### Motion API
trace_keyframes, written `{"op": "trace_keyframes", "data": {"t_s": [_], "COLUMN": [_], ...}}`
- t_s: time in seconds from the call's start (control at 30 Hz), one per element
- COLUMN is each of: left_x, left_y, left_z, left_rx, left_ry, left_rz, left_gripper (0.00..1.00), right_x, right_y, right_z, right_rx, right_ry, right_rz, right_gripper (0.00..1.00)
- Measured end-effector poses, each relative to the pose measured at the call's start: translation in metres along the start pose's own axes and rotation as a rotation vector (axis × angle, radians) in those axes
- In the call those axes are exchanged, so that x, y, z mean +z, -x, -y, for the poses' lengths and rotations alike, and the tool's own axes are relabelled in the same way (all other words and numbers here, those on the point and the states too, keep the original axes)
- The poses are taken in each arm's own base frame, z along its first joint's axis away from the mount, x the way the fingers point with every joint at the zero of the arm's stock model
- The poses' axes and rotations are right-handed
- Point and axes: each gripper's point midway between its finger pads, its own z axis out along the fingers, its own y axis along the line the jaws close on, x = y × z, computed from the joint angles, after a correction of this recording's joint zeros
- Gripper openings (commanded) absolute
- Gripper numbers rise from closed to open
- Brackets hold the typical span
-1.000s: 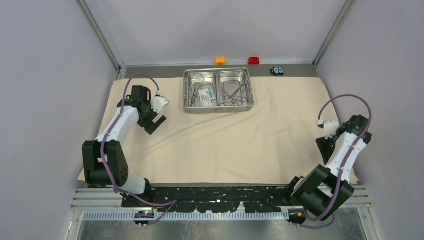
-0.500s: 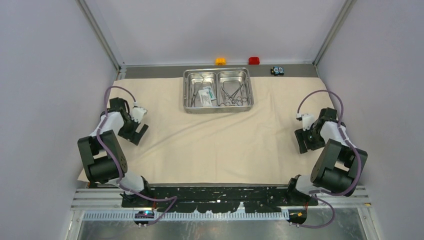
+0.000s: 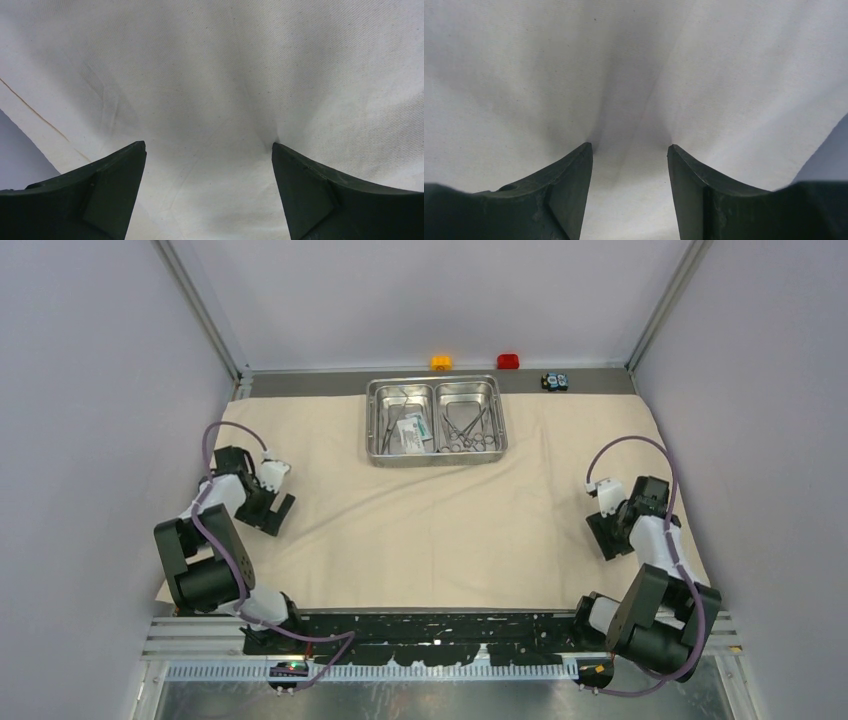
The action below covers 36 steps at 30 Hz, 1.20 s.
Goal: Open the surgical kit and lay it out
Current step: Smooth out the surgical kit at the center of the board.
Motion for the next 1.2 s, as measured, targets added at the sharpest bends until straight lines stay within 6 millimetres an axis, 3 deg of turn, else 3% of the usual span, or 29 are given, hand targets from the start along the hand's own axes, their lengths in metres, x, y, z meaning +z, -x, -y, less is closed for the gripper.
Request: {"op": "trace_keyframes", "data": {"t_s": [0.27,0.5,0.63,0.77,0.87,0.93,1.03,1.13,1.2], "left_x": [-0.002,-0.005,-0.011,-0.017,-0.033,-0.048,-0.069,-0.071,-0.060], "left_y": [-0.003,-0.004,-0.016,-0.029,-0.007,0.026,0.091,0.153,0.194], "left_z": [-0.002,-0.004,-0.008,-0.001,-0.003,-0.015,-0.035,-0.027,-0.012], "left_rx": [-0.014,0.025,0.070,0.067,0.023,-0.015,-0.059,-0.055,-0.037], "left_ry": [0.035,0.069,0.110,0.077,0.033,0.030,0.038,0.004,-0.034], "left_rz": [0.050,0.076,0.039,-0.009,0.043,0.128,0.274,0.359,0.379], "left_gripper": [0.99,0.99,1.00,1.00,0.99,0.98,0.98,0.98,0.98], "right_x": [-0.015,-0.029,-0.042,-0.057,-0.066,-0.068,-0.063,-0.050,-0.034], "right_y": [-0.032,-0.067,-0.061,-0.016,0.035,0.071,0.131,0.191,0.229], "right_z": [0.011,-0.010,-0.016,0.001,0.019,0.025,0.023,0.010,0.001], "right_rx": [-0.080,-0.138,-0.123,-0.053,0.012,0.043,0.056,0.051,0.052], "right_ry": [-0.132,-0.038,0.032,0.041,0.048,0.057,0.079,0.113,0.123], "right_rz": [-0.073,-0.225,-0.232,-0.111,0.013,0.089,0.190,0.265,0.300], "right_gripper": [0.62,0.62,0.62,0.63,0.64,0.64,0.65,0.65,0.64]}}
